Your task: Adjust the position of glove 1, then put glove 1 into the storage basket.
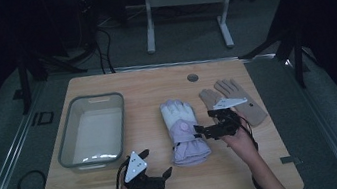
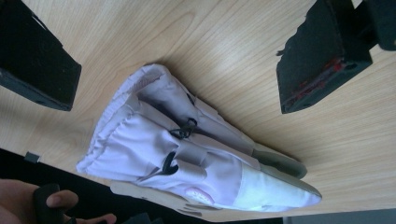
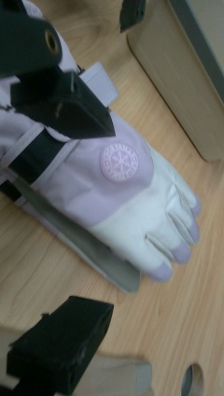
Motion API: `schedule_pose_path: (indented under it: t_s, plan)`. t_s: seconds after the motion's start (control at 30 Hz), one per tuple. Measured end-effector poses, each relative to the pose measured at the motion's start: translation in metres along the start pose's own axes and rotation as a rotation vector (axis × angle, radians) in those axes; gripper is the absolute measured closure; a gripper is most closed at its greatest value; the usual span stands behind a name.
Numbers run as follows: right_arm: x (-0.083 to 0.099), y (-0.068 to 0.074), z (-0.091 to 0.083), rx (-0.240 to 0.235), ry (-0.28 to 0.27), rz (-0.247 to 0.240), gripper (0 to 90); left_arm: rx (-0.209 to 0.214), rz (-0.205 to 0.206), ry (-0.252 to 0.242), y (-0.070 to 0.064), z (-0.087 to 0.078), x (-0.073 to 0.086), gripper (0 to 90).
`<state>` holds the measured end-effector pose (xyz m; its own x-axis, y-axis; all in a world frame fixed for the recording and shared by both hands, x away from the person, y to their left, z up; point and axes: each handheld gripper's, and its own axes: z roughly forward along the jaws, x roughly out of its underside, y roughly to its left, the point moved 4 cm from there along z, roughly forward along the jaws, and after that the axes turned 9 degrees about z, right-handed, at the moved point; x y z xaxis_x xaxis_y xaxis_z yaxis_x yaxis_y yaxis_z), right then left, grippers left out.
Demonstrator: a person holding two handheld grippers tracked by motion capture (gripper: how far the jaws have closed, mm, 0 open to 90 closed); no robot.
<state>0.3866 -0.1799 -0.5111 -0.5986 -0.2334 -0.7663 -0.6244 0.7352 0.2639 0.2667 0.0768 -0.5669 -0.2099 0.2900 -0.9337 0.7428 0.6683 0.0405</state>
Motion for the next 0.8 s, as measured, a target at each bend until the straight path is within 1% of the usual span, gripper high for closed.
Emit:
schedule_pose_path:
  t_s: [0.03, 0.07, 0.1, 0.13, 0.17, 0.2, 0.23, 0.27, 0.3, 0.33, 0.37, 0.4, 0.43, 0.5, 0.57, 0.63, 0.67, 0.7, 0.73, 0.77, 0.8]
  plan:
    - [0.000, 0.001, 0.002, -0.014, 0.012, 0.014, 10.3, 0.000, 0.000, 0.004, 0.000, 0.001, 0.000, 0.0]
    - [0.000, 0.001, 0.005, -0.015, 0.010, 0.038, 10.4, -0.005, 0.000, 0.007, 0.000, 0.001, 0.000, 0.0]
    - [0.000, 0.001, 0.008, -0.005, 0.010, 0.056, 10.4, -0.007, -0.009, 0.008, 0.001, 0.001, -0.001, 0.0]
    - [0.001, 0.002, 0.010, -0.020, 0.026, 0.052, 10.5, -0.001, -0.022, 0.006, 0.002, 0.001, -0.002, 0.0]
    - [0.001, 0.003, 0.011, -0.017, 0.024, 0.057, 13.9, 0.000, -0.032, 0.001, 0.002, 0.001, -0.005, 0.0]
    - [0.001, 0.003, 0.011, -0.002, 0.017, 0.055, 20.3, -0.005, -0.035, 0.001, 0.004, 0.001, -0.007, 0.0]
    - [0.001, 0.004, 0.011, -0.004, 0.024, 0.045, 33.4, -0.005, -0.040, 0.006, 0.005, 0.002, -0.011, 0.0]
    - [0.001, 0.003, 0.011, 0.009, 0.034, 0.041, 43.1, 0.000, -0.044, 0.012, 0.006, 0.003, -0.014, 0.0]
    - [0.001, 0.002, 0.012, 0.044, 0.040, 0.025, 54.6, -0.002, -0.050, 0.016, 0.007, 0.005, -0.019, 0.0]
    - [0.000, 0.002, 0.012, 0.049, 0.049, 0.011, 65.8, -0.003, -0.057, 0.028, 0.008, 0.007, -0.023, 0.0]
    - [-0.001, 0.002, 0.013, 0.038, 0.046, 0.022, 68.9, 0.008, -0.069, 0.047, 0.009, 0.009, -0.028, 0.0]
    - [-0.003, 0.003, 0.014, 0.044, 0.038, 0.026, 69.6, 0.008, -0.077, 0.077, 0.009, 0.013, -0.032, 0.0]
    - [-0.004, 0.003, 0.015, 0.053, 0.030, 0.017, 69.6, -0.003, -0.076, 0.104, 0.010, 0.016, -0.036, 0.0]
    - [-0.006, 0.004, 0.017, 0.062, 0.004, 0.023, 68.2, -0.005, -0.070, 0.139, 0.008, 0.025, -0.044, 0.0]
    - [-0.007, 0.004, 0.021, 0.077, -0.013, 0.038, 60.6, 0.015, -0.060, 0.150, 0.006, 0.032, -0.052, 0.0]
    - [-0.007, 0.003, 0.026, 0.091, -0.013, 0.061, 56.1, 0.026, -0.050, 0.166, 0.004, 0.040, -0.060, 0.0]
    - [-0.006, 0.002, 0.028, 0.093, -0.012, 0.077, 55.5, 0.025, -0.047, 0.178, 0.004, 0.043, -0.063, 0.0]
    - [-0.006, 0.001, 0.031, 0.079, -0.005, 0.101, 54.0, 0.024, -0.046, 0.186, 0.005, 0.046, -0.065, 0.0]
    - [-0.005, 0.000, 0.034, 0.081, 0.006, 0.117, 52.6, 0.028, -0.049, 0.192, 0.005, 0.048, -0.066, 1.2]
    - [-0.003, -0.001, 0.037, 0.083, 0.029, 0.122, 51.1, 0.023, -0.057, 0.202, 0.007, 0.050, -0.066, 5.1]
    - [-0.003, -0.001, 0.037, 0.083, 0.029, 0.122, 51.1, 0.023, -0.057, 0.202, 0.007, 0.050, -0.066, 5.2]
